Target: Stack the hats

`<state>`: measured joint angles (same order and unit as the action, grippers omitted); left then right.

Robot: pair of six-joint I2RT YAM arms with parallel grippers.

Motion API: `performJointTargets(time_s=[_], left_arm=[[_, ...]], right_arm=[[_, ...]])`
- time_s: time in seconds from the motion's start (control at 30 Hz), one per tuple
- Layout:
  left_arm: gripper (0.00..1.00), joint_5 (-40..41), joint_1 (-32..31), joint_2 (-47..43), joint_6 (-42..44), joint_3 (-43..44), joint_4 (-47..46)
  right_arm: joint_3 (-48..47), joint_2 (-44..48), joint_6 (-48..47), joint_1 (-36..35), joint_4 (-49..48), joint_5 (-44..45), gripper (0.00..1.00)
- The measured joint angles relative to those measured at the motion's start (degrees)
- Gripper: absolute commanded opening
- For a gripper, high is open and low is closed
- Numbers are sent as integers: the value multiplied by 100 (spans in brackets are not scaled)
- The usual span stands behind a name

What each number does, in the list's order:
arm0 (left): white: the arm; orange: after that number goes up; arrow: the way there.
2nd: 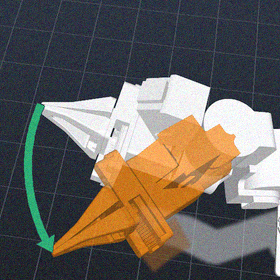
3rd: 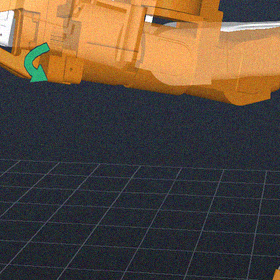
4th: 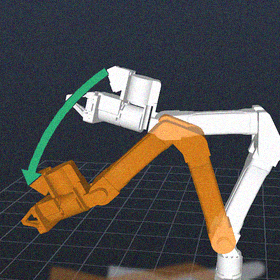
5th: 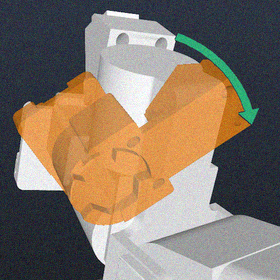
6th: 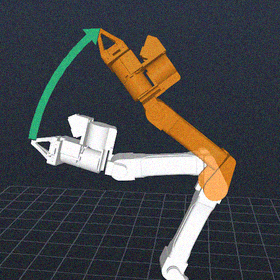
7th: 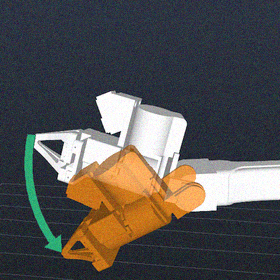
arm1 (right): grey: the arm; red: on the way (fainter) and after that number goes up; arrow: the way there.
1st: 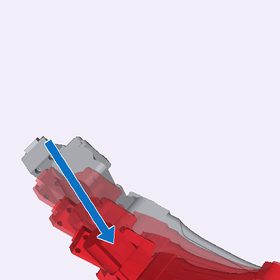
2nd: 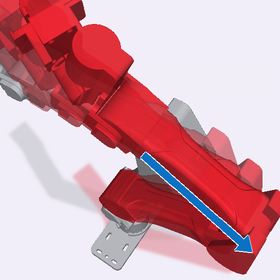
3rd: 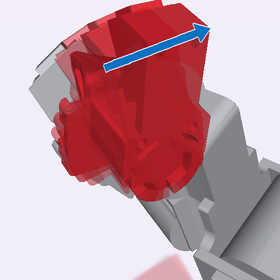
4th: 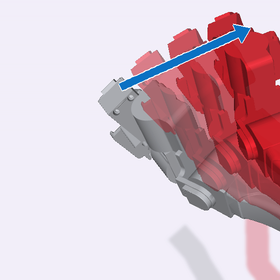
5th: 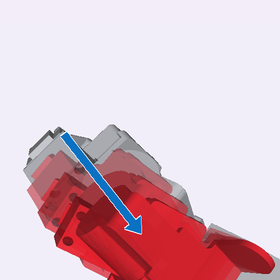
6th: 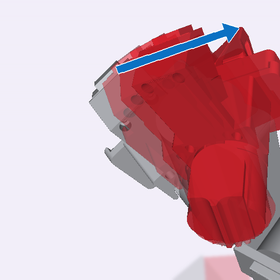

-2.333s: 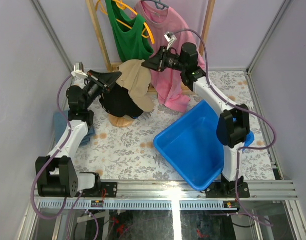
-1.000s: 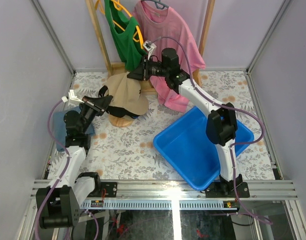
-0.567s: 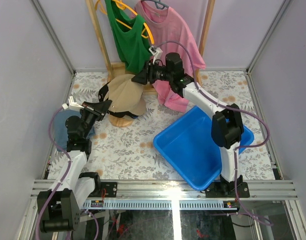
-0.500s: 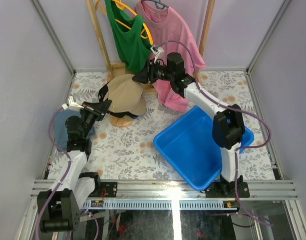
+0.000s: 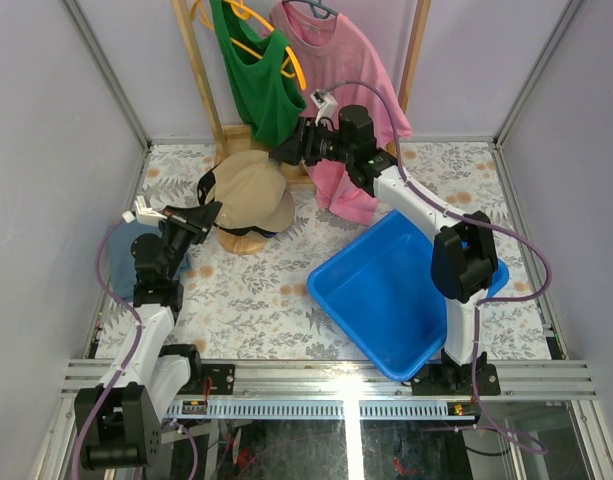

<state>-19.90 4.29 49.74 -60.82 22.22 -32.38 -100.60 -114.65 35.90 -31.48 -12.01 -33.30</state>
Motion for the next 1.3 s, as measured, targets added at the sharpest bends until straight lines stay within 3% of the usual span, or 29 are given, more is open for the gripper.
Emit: performJointTargets(time_s=[0.53, 0.77, 1.3], left_arm=[[0, 37, 0, 170, -42, -24, -42], [0, 33, 0, 175, -98, -24, -105], [0, -17, 0, 173, -109, -24, -105]], right_arm=[[-2271, -205, -662, -415, 2734, 984, 64], [-2747, -636, -907, -680, 3775, 1480, 64], [-3060, -852, -1062, -866, 4441, 1904, 64]])
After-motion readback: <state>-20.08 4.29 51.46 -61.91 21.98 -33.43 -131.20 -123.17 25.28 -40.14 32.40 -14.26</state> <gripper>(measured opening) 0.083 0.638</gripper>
